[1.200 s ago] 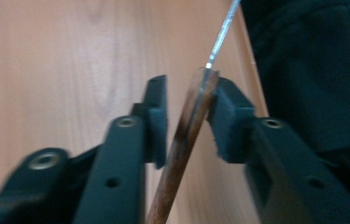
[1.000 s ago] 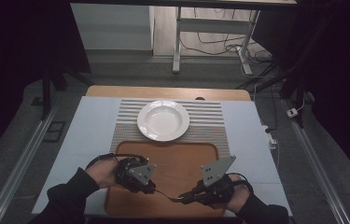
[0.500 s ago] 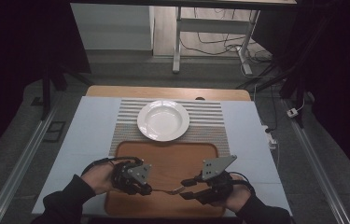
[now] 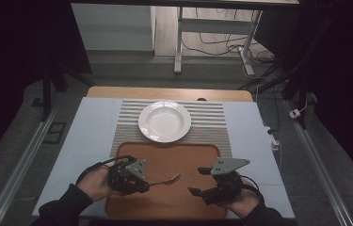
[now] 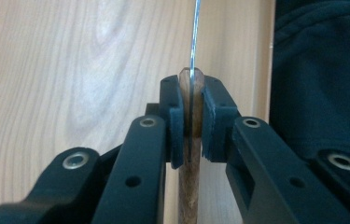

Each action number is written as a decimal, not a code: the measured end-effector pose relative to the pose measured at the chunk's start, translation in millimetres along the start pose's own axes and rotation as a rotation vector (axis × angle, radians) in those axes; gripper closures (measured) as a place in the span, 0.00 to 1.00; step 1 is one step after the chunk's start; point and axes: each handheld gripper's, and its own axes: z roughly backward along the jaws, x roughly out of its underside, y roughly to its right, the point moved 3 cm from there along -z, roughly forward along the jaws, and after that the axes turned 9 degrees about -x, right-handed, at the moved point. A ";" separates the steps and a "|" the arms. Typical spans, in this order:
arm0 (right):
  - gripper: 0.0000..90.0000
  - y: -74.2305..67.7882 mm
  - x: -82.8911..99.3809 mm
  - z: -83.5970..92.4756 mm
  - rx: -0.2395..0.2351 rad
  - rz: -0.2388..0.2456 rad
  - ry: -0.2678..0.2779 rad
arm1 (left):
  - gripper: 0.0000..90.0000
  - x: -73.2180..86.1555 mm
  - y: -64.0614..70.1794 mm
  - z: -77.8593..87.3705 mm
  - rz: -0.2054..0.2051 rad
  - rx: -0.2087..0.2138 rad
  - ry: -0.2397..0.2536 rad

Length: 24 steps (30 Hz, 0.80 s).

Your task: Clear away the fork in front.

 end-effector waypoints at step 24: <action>0.00 13.3 37.4 39.0 0.295 -0.169 0.006 | 0.89 33.5 -5.8 8.7 0.434 -0.122 -0.057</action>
